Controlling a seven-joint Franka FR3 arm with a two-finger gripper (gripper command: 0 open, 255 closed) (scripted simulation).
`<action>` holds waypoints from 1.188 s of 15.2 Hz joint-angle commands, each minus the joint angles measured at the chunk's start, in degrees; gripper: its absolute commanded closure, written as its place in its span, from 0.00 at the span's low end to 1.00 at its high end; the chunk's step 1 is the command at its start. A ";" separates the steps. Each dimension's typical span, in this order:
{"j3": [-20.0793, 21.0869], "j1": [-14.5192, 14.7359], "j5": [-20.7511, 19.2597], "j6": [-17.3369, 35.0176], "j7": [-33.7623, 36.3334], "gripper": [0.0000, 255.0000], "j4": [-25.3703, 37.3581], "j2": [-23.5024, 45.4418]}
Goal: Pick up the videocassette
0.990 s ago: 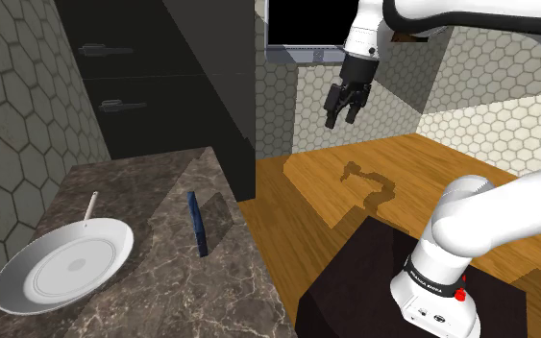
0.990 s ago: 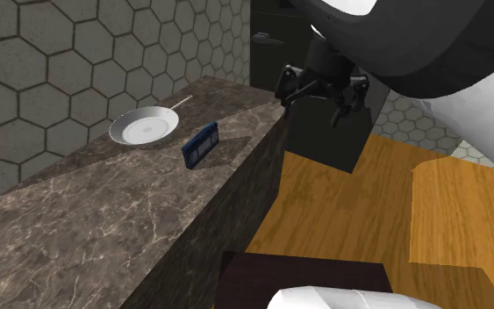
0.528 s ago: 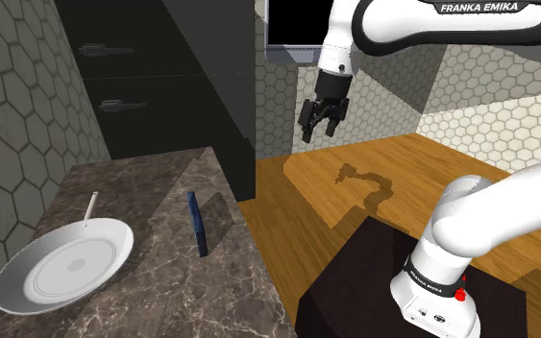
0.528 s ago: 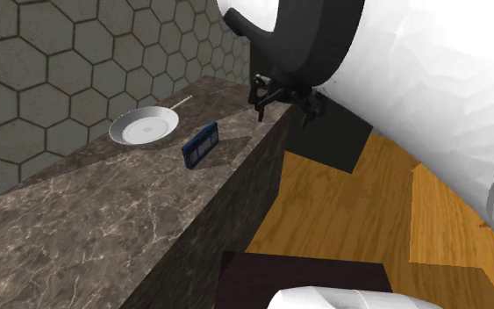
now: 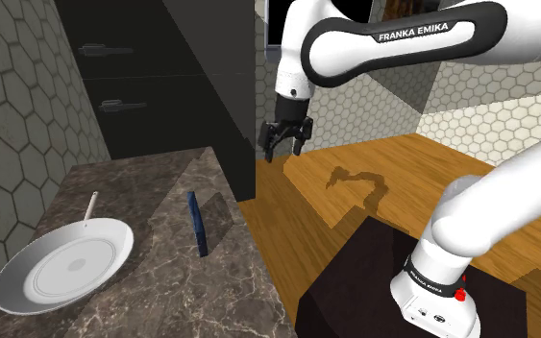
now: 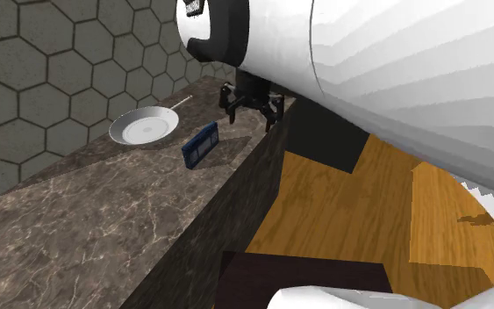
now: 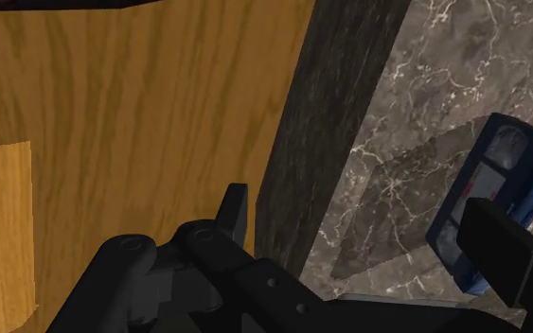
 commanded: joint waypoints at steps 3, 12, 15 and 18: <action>4.76 -0.58 -1.03 4.62 6.53 0.00 2.94 7.79; 12.73 -0.86 -11.26 11.01 23.43 0.00 15.15 29.34; 13.39 0.88 -16.28 11.51 29.29 0.00 20.80 37.31; 12.82 3.69 -20.91 11.11 34.39 0.00 27.33 45.24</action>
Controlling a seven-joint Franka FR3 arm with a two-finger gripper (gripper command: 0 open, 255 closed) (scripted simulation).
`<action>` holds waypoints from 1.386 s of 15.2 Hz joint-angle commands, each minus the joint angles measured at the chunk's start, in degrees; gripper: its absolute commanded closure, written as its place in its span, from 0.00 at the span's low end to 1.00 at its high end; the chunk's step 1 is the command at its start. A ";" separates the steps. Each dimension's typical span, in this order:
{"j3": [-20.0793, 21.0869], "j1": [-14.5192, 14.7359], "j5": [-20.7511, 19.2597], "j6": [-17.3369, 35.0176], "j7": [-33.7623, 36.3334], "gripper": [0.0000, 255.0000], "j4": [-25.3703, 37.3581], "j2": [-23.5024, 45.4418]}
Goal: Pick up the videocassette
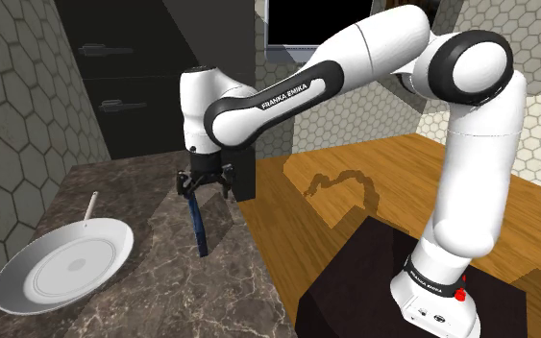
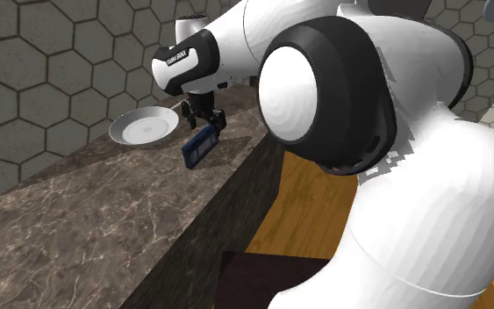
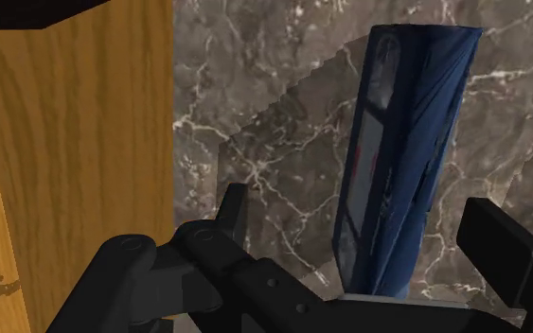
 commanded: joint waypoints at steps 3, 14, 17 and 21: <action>-1.37 4.16 -5.06 -1.41 5.59 0.00 9.25 9.78; -2.31 4.66 -6.60 3.40 6.51 1.00 6.48 12.10; -2.31 4.66 -6.60 3.40 6.51 1.00 6.49 12.10; -2.32 4.67 -6.61 3.39 6.51 1.00 6.53 12.13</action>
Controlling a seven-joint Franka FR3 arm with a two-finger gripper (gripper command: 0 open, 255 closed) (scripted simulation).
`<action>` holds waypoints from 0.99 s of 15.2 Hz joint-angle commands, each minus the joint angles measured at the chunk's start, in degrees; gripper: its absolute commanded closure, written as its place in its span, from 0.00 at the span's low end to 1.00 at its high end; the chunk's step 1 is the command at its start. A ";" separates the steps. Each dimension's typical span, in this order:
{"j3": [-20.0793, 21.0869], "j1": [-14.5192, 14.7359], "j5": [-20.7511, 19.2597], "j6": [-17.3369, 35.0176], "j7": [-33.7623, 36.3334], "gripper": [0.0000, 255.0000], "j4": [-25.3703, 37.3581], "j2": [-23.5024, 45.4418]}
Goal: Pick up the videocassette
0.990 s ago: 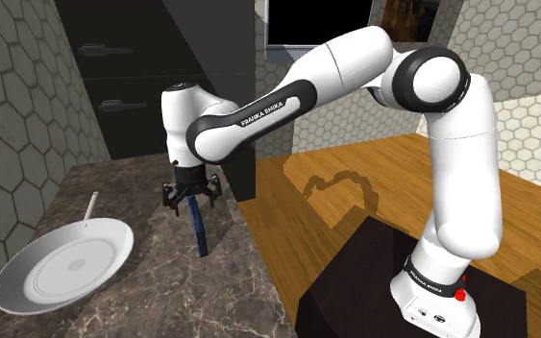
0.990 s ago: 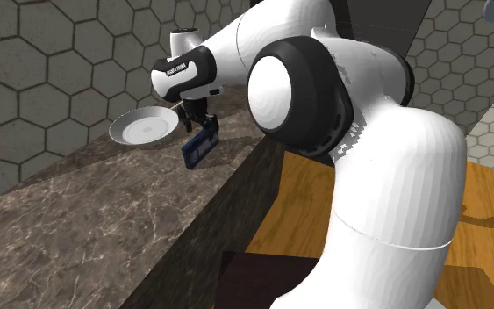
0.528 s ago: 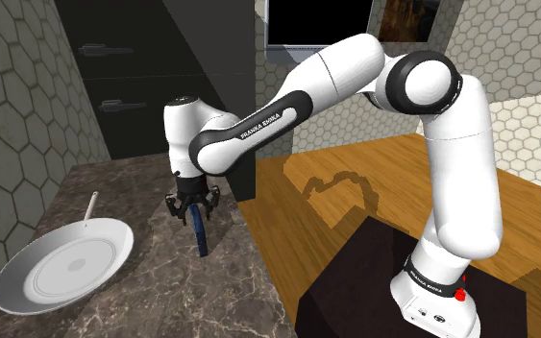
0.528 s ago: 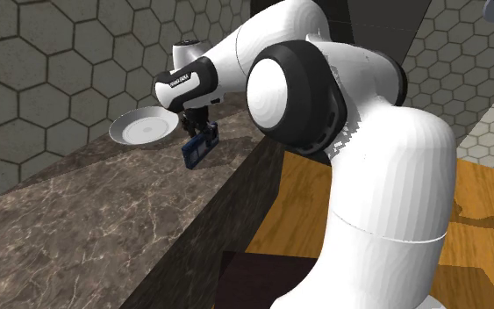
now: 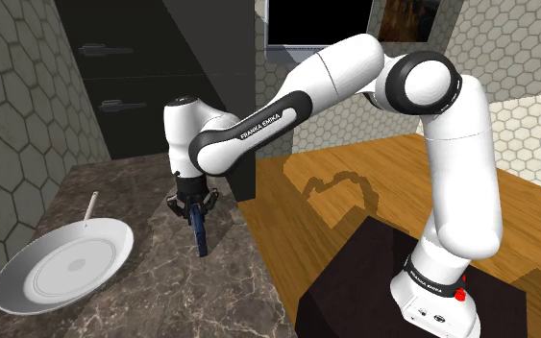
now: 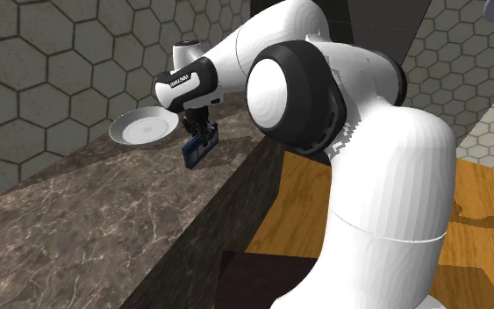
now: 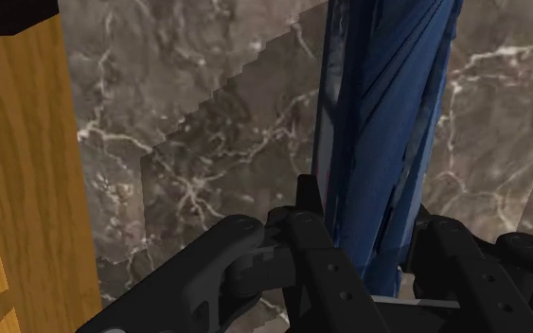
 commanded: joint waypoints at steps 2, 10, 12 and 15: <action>0.12 -0.06 0.22 -0.64 -0.12 1.00 0.31 -0.33; 0.96 -0.48 1.85 -5.72 -1.12 1.00 3.31 -2.71; 1.13 -0.54 2.19 -7.04 -1.33 1.00 4.21 -3.21; 1.36 -0.59 2.65 -9.05 -1.63 1.00 5.67 -3.86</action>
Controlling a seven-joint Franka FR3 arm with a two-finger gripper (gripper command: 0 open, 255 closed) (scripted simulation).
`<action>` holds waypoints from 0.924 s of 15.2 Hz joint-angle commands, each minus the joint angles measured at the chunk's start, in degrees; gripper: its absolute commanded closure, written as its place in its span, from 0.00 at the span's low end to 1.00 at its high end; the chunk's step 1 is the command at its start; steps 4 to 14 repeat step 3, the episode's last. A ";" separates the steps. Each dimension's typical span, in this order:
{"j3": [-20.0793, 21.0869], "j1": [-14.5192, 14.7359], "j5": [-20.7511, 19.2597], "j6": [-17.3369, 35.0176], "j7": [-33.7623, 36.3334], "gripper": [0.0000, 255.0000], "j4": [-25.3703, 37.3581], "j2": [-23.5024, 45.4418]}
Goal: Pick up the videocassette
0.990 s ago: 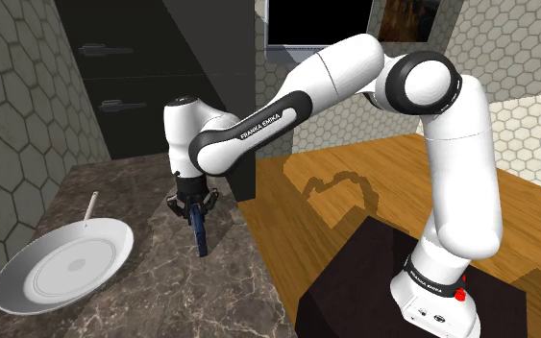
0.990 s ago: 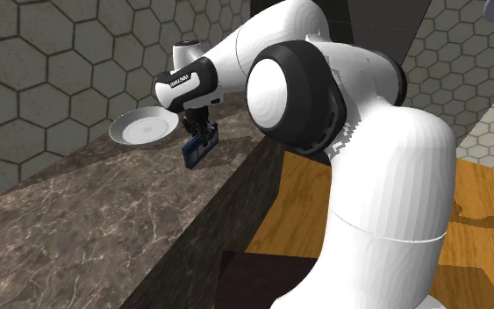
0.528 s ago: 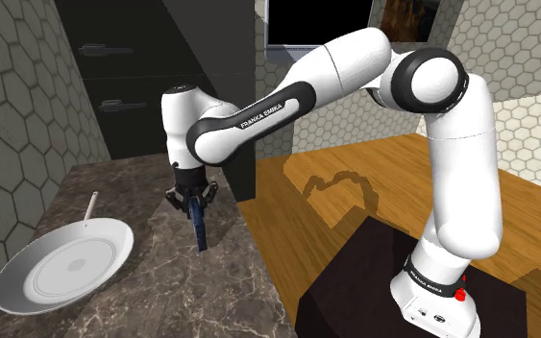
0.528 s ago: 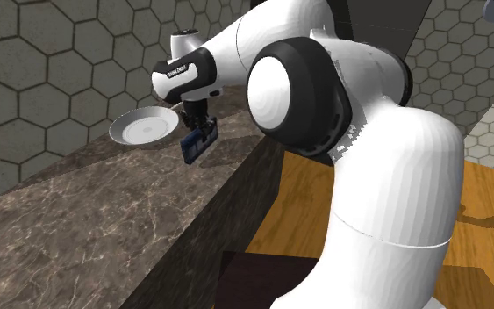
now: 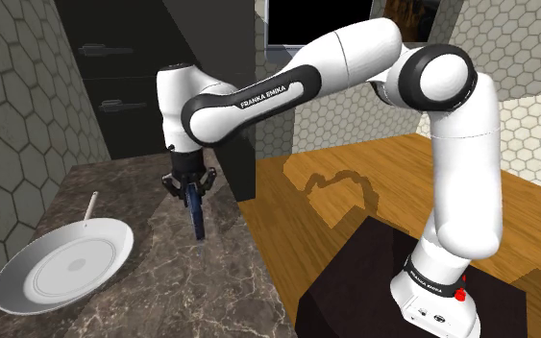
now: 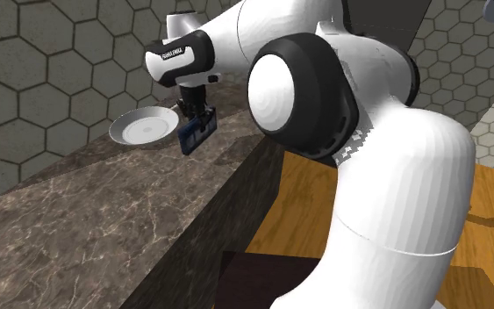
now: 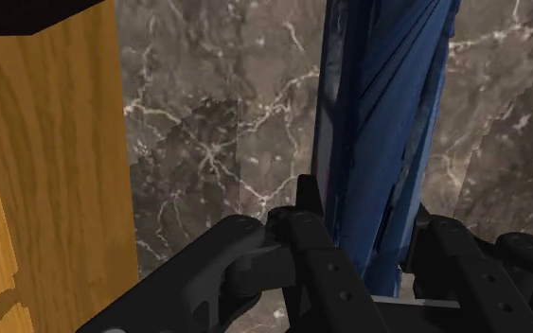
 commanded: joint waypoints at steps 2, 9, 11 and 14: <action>0.17 -0.04 0.34 -1.41 -0.21 1.00 0.99 -0.51; 0.17 -0.04 0.34 -1.42 -0.20 1.00 1.00 -0.50; 0.17 -0.04 0.34 -1.42 -0.20 1.00 1.00 -0.50; 0.17 -0.04 0.34 -1.42 -0.20 1.00 1.00 -0.50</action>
